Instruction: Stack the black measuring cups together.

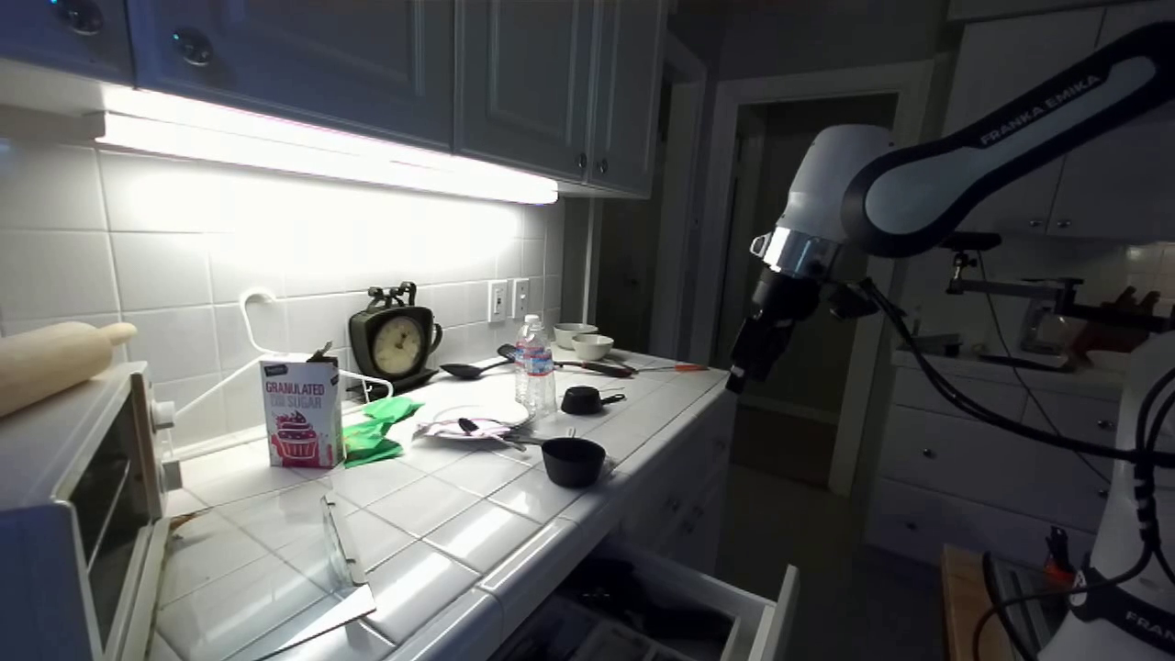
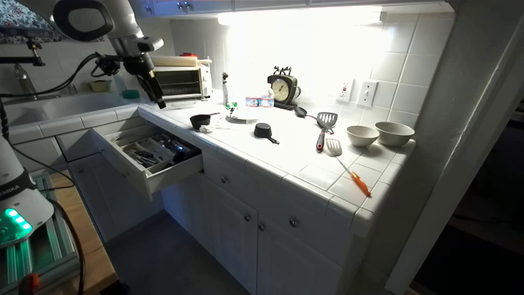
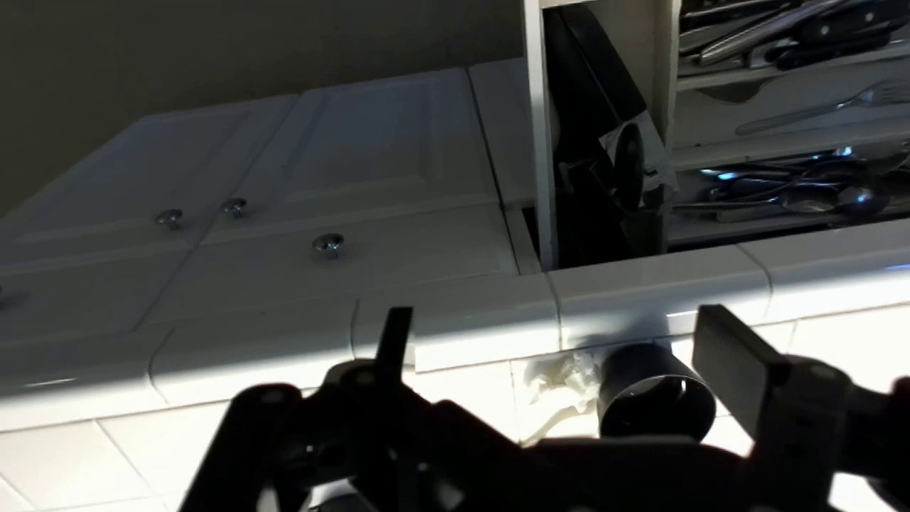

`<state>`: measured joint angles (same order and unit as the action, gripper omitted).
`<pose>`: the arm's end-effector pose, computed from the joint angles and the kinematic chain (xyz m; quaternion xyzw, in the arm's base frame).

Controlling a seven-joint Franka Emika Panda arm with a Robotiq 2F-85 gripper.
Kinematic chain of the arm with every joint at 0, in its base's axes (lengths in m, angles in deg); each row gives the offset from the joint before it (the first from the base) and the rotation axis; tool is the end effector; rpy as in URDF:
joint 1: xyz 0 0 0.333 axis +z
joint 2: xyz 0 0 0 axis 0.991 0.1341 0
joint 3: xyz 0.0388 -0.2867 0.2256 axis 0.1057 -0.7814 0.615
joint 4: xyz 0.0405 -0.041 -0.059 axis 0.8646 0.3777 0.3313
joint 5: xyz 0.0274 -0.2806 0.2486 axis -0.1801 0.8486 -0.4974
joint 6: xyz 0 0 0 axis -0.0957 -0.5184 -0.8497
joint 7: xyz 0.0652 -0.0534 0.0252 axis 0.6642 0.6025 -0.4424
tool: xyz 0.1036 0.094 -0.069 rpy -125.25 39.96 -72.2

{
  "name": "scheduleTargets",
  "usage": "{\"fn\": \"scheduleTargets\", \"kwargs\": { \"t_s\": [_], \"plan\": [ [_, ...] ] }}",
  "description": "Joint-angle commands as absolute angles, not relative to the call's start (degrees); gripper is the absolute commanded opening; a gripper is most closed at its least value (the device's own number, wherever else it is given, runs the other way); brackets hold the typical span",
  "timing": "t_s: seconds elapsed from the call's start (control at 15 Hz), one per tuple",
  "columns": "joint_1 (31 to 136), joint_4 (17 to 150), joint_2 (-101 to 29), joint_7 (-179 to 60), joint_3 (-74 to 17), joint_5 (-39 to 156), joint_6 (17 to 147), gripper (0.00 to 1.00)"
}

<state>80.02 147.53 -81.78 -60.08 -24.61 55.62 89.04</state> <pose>0.3575 -0.0126 0.4112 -0.9902 0.0569 -0.1275 0.0035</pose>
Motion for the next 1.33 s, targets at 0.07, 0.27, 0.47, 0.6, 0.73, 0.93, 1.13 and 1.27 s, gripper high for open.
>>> {"fn": "scheduleTargets", "kwargs": {
  "t_s": [0.07, 0.27, 0.47, 0.6, 0.73, 0.93, 1.13, 1.27],
  "plan": [
    [79.1, 141.1, -72.2, -55.0, -20.8, 58.0, 88.3, 1.0],
    [81.2, 137.7, -67.0, -59.1, -21.6, 56.7, 88.8, 1.0],
    [83.4, 134.4, -61.9, -66.0, -22.9, 55.0, 90.3, 1.0],
    [84.2, 132.4, -58.9, -69.1, -23.2, 54.3, 91.7, 1.0],
    [84.7, 130.6, -56.1, -71.1, -23.3, 52.7, 93.9, 1.0],
    [84.6, 128.3, -52.5, -71.8, -22.8, 51.5, 97.2, 1.0],
    [84.6, 126.6, -49.3, -71.6, -22.3, 51.5, 99.5, 1.0],
    [84.2, 128.1, -51.2, -69.8, -22.4, 53.6, 98.5, 1.0]
  ]
}}
